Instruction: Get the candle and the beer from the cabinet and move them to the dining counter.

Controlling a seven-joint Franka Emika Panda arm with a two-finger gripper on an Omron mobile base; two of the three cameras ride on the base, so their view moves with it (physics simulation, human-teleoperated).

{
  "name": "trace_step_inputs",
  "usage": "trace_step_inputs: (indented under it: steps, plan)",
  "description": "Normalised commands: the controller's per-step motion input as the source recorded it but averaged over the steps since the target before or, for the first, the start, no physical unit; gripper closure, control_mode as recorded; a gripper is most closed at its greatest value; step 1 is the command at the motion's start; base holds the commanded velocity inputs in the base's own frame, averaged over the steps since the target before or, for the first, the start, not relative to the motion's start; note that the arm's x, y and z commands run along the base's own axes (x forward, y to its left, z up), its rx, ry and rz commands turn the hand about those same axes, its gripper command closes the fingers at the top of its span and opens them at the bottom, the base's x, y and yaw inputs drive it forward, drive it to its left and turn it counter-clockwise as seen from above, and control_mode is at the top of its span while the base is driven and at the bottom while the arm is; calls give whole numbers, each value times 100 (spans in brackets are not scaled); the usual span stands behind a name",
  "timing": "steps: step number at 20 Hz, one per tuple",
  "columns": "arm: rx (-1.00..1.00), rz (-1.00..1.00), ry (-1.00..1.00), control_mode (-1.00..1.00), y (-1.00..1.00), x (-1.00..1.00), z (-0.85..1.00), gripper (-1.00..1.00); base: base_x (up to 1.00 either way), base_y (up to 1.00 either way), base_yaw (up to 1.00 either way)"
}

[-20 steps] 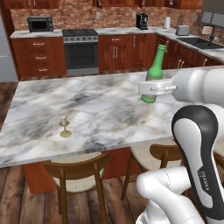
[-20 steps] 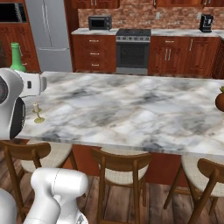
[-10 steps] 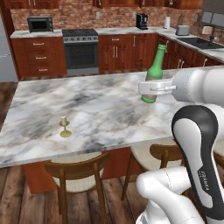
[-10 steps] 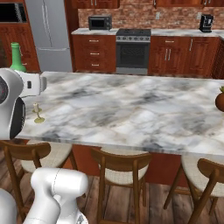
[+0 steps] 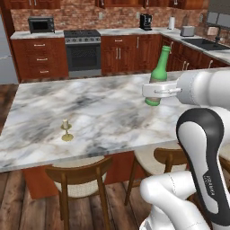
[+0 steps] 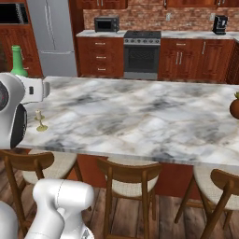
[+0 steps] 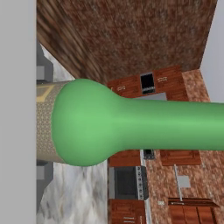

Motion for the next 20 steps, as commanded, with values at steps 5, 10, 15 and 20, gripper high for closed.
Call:
trace_step_inputs:
  steps: [5, 10, 15, 20]
  plan:
    - [0, 0, 0, -100, 0, 0, 0, 100, 0, 0, 0]
    - [0, 0, 0, -100, 0, 0, -1, 100, 0, 0, 0]
    - [0, 8, 3, -100, -2, 6, -2, 100, 0, 0, 0]
    - [0, 23, 6, -100, -15, 12, 0, 100, 0, 0, 0]
